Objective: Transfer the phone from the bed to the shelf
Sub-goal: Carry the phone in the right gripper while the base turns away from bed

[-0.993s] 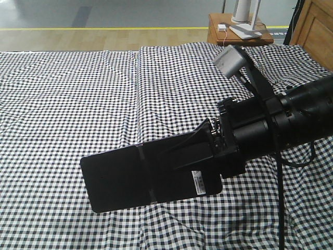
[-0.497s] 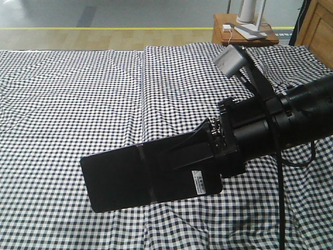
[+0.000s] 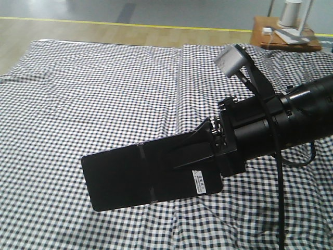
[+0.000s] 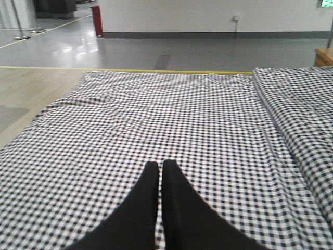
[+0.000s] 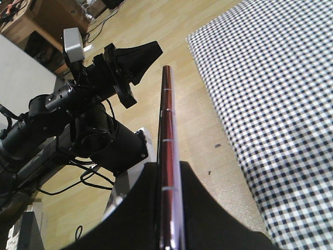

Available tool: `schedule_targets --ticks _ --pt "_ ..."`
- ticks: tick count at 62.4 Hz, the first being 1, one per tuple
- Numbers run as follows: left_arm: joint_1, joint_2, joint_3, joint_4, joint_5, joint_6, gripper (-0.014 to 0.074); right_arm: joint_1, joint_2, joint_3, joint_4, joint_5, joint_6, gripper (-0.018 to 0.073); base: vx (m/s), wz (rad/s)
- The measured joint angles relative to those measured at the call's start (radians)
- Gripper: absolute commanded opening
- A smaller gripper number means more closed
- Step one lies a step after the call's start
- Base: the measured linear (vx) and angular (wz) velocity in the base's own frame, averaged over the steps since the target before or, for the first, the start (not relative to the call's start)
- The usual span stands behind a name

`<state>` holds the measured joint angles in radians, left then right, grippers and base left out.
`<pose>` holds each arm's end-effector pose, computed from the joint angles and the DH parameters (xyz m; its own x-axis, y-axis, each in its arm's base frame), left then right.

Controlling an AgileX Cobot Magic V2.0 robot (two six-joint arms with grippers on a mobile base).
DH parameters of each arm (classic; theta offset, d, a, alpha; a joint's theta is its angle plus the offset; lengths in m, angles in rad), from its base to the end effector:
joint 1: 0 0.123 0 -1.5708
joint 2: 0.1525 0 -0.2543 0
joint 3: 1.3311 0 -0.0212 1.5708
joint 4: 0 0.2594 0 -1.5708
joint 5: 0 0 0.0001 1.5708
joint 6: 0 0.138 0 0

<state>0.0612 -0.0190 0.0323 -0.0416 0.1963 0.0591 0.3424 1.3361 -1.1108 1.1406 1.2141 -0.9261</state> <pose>0.1418 0.0076 0.1802 -0.1227 0.0108 -0.9924 -0.0509 0.9986 0.0172 0.2235 0.2045 0.3017 -0.5831 -0.3592 -0.7287 -0.8124 0.2458 0.5288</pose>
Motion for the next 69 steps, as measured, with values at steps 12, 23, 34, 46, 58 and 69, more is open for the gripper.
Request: schedule_targets --ticks 12,23,34,46,58,69 --pt "0.000 0.000 0.000 0.000 0.000 0.000 0.0001 0.000 0.000 0.000 0.000 0.000 0.000 -0.0002 -0.09 0.36" --pt "0.000 0.000 0.000 0.000 0.000 0.000 0.0001 0.000 0.000 0.000 0.000 0.000 0.000 -0.0002 -0.10 0.38" --pt "0.000 0.000 0.000 0.000 0.000 0.000 0.0001 0.000 0.000 0.000 0.000 0.000 0.000 -0.0002 -0.11 0.41" --pt "0.000 0.000 0.000 0.000 0.000 0.000 0.0001 0.000 0.000 0.000 0.000 0.000 0.000 -0.0002 -0.12 0.45" --pt "0.000 0.000 0.000 0.000 0.000 0.000 0.0001 0.000 0.000 0.000 0.000 0.000 0.000 -0.0002 -0.12 0.46" --pt "0.000 0.000 0.000 0.000 0.000 0.000 0.0001 0.000 0.000 0.000 0.000 0.000 0.000 -0.0002 -0.11 0.45"
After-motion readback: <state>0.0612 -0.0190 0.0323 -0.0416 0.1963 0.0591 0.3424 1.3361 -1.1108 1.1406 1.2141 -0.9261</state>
